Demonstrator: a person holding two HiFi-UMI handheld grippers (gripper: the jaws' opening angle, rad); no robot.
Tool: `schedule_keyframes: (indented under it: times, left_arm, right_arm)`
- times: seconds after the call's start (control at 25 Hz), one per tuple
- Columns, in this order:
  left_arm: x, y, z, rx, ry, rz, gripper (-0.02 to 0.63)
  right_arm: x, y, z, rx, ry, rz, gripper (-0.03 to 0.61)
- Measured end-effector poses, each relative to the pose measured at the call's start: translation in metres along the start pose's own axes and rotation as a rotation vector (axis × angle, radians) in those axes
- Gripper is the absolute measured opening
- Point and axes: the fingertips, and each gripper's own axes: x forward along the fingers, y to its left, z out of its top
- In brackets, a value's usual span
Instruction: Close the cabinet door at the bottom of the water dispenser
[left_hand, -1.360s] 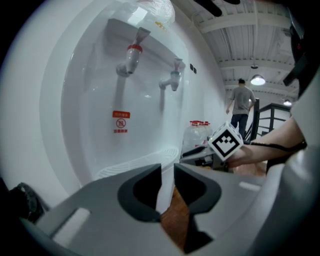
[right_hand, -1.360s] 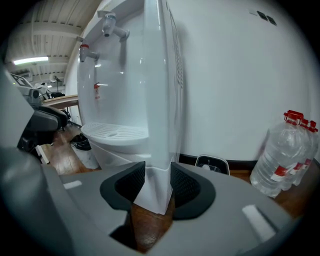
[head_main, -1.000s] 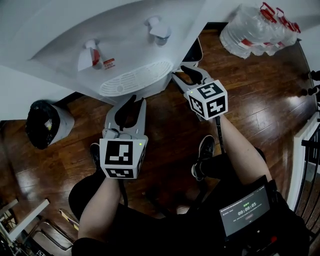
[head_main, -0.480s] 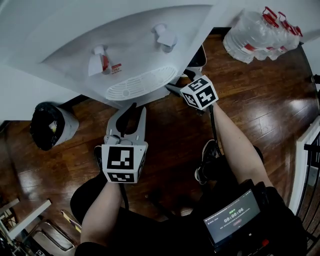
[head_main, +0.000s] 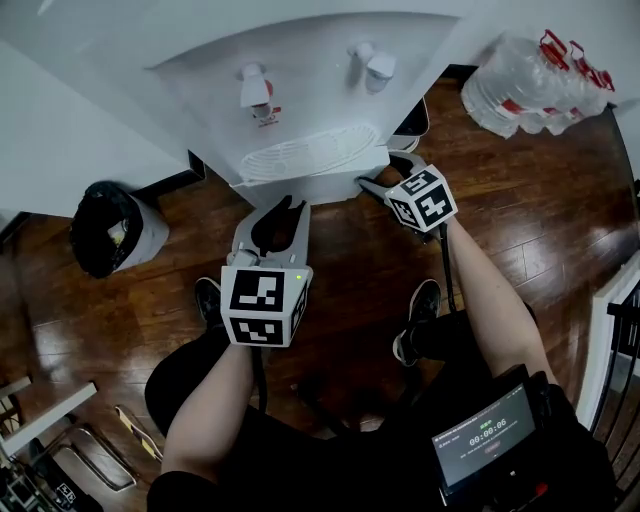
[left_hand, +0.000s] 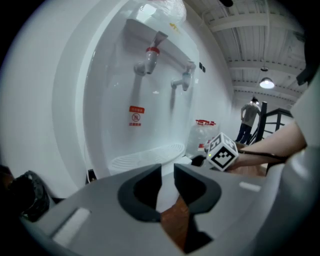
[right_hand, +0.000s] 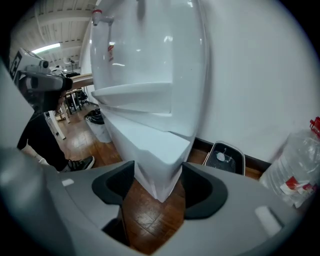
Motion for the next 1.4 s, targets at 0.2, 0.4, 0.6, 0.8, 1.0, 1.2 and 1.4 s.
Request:
schedule_keyframes:
  times: [0.2,0.4,0.6,0.8,1.0,1.2,1.4]
  left_arm:
    - [-0.009,-0.010,-0.013,-0.016,-0.004,0.021,0.141]
    - [-0.020,-0.023,-0.048,-0.239,0.078,-0.012,0.230]
    - [-0.032,-0.020,-0.086,-0.389,0.156,0.037,0.279]
    - [-0.051,-0.019,-0.122,-0.437,0.207,0.085,0.350]
    - [-0.080,0.000,-0.148,-0.334,0.290,0.144,0.282]
    - [-0.122,0.051,-0.162,-0.398,0.269,0.218,0.264]
    - [-0.163,0.124,-0.164,-0.409,0.231,0.406,0.263]
  right_arm:
    - [-0.021,0.028,-0.023,0.009,0.029,0.009,0.298]
    - [-0.051,0.074,-0.051,-0.012,0.061,0.039,0.290]
    - [-0.075,0.153,-0.076,-0.076,0.068,0.143,0.244]
    - [-0.082,0.246,-0.081,-0.185,0.096,0.369,0.132]
    - [-0.080,0.334,-0.054,-0.283,0.033,0.545,0.133]
    - [-0.079,0.334,0.000,-0.257,-0.055,0.510,0.097]
    - [-0.090,0.289,0.096,-0.013,-0.308,0.346,0.071]
